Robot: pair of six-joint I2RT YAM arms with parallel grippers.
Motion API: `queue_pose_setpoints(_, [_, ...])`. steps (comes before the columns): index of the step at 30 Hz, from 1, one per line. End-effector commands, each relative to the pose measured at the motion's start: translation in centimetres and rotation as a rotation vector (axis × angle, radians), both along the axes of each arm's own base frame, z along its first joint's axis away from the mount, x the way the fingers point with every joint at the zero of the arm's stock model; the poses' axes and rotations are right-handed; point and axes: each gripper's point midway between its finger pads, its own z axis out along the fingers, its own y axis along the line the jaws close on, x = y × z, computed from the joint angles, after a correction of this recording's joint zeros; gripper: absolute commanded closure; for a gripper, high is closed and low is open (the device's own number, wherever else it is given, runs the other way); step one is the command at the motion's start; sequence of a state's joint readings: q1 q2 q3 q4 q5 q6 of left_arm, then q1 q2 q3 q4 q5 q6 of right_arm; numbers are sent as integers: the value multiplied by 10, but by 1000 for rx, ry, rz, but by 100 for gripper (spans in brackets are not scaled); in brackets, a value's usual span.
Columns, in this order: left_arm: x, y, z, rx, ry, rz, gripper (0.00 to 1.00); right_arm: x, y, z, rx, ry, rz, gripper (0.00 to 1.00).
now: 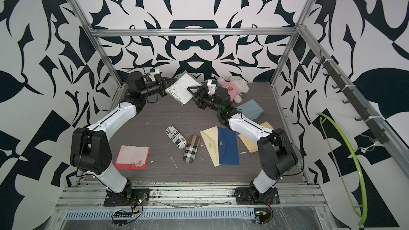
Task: Take the letter paper out of the envelope
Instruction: Unfold the letter paper.
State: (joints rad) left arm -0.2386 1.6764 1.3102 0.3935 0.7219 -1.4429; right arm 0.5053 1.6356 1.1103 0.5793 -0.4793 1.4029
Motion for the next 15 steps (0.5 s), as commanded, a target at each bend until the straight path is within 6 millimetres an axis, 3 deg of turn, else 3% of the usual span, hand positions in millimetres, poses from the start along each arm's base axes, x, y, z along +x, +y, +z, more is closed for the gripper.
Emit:
queue_pose_setpoints(1, [-11,0,20,-14,-60,-13,100,2,1,46,93,-91,11,43])
queue_pose_setpoints(8, [-14,-3,14,-4,-52,-24,100,10,4,36,57,-36,1,77])
queue_pose_setpoints(15, [-18,-9,6,19,-35,-43,100,6,4,27,-75,14,20,99])
